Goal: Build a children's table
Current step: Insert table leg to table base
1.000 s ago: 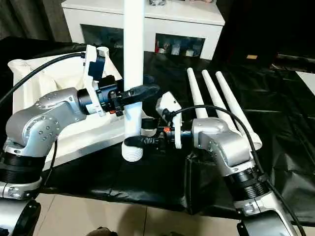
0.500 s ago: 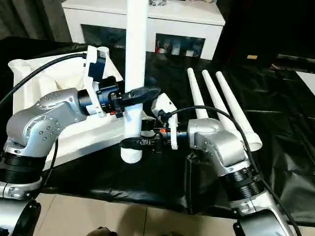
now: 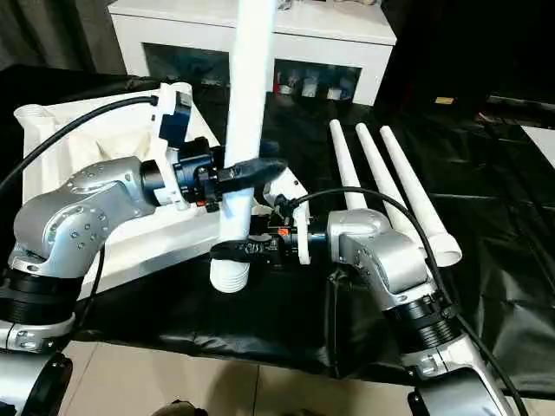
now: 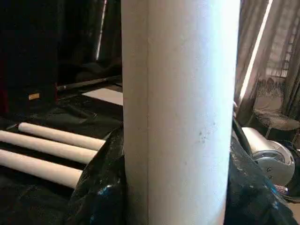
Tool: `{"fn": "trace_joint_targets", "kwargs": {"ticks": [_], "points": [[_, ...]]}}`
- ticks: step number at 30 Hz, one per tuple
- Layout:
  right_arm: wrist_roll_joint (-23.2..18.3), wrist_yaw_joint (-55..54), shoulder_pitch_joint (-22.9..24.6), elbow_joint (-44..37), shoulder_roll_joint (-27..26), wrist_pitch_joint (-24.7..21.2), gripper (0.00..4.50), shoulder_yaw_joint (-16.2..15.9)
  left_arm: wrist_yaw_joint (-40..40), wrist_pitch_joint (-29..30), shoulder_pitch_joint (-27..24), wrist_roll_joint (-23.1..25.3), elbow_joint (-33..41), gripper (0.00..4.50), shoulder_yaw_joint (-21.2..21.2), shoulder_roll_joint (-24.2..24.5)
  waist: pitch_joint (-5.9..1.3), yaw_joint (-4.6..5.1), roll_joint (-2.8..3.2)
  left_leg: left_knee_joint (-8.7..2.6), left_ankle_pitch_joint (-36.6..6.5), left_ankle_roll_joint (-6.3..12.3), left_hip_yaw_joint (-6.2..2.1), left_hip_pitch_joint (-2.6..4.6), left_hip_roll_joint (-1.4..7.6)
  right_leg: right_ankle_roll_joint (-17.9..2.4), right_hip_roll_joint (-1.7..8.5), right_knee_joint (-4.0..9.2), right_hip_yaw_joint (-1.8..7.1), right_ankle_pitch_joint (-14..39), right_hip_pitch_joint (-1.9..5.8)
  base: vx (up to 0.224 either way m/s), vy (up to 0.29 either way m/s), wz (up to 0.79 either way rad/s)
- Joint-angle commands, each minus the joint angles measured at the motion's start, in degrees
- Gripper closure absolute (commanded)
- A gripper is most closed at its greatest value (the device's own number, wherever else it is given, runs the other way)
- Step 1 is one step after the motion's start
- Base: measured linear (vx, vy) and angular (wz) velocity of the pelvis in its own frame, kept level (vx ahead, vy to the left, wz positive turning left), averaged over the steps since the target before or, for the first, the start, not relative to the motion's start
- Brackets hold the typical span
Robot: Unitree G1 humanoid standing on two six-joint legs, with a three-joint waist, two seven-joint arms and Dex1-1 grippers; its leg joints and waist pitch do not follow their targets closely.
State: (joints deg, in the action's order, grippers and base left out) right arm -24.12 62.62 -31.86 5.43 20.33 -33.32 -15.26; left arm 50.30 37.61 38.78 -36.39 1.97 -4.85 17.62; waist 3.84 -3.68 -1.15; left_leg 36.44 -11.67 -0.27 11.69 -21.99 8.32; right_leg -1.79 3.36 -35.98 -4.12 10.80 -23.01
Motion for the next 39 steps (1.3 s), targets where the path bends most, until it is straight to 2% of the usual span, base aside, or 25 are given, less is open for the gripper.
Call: {"fn": "trace_joint_targets", "kwargs": {"ticks": [1,12,13,15,20,26,33,39], "points": [[-0.69,1.68,-1.08,-0.36,-0.09,-0.48,2.65,-0.31,-0.3,0.0,1.13,0.14,0.9,2.7,0.7,0.28,-4.04,-0.19,0.48,-4.96,-9.32,-1.54,-3.03,1.46,5.59,-12.5,6.31,4.19,3.96,10.76,2.94,0.0,0.0,0.0],[-0.38,0.52,-1.08,0.4,-0.82,0.84,2.67,0.71,-0.33,0.23,1.58,-0.49,0.51,2.7,1.63,0.3,-4.08,-0.2,0.55,-4.95,-9.3,-1.62,-3.01,1.38,5.54,-12.92,6.36,4.13,3.97,9.65,3.02,0.0,0.0,0.0],[-0.29,0.24,-1.15,0.56,-1.01,0.98,2.32,0.84,-0.26,0.25,1.6,-0.55,0.51,2.7,1.64,0.29,-4.07,-0.2,0.6,-4.95,-9.4,-1.65,-3.03,1.42,5.56,-12.92,6.34,4.14,3.98,9.86,2.98,0.0,0.0,0.0],[-0.5,0.08,-1.35,0.66,-1.37,0.74,1.97,1.02,0.03,0.32,1.57,-0.76,0.66,2.7,1.57,0.31,-4.09,-0.18,0.66,-4.96,-9.36,-1.7,-3.03,1.41,5.56,-12.93,6.31,4.1,3.96,9.66,3.0,0.0,0.0,0.0],[0.31,-0.58,-1.89,1.11,-1.78,1.16,1.67,0.8,0.68,0.55,1.32,-0.93,1.13,2.71,1.2,0.47,-4.1,-0.18,0.56,-5.0,-9.22,-1.71,-3.02,1.46,5.59,-13.02,6.27,4.03,3.94,9.2,2.98,0.0,0.0,0.0],[0.49,0.01,-2.22,1.76,-1.78,1.5,1.67,0.78,0.76,0.55,1.23,-0.7,1.14,2.71,1.05,0.55,-4.09,-0.19,0.61,-4.96,-9.24,-1.85,-3.0,1.44,5.55,-12.85,6.34,4.07,3.99,9.65,2.99,0.0,0.0,0.0],[0.34,1.2,-2.21,1.81,-1.3,1.26,2.4,0.79,1.27,0.62,1.04,-0.69,1.3,2.71,0.95,0.87,-4.07,-0.19,0.58,-4.99,-9.35,-1.76,-3.02,1.43,5.56,-12.86,6.34,4.07,3.97,9.76,3.03,0.0,0.0,0.0],[0.35,2.33,-1.86,1.24,-0.56,1.19,2.66,0.01,1.7,0.54,1.12,-0.63,1.12,2.71,0.84,0.99,-4.1,-0.23,0.62,-4.92,-9.1,-1.59,-2.99,1.42,5.52,-13.03,6.36,4.05,3.99,9.25,3.07,0.0,0.0,0.0]]}}
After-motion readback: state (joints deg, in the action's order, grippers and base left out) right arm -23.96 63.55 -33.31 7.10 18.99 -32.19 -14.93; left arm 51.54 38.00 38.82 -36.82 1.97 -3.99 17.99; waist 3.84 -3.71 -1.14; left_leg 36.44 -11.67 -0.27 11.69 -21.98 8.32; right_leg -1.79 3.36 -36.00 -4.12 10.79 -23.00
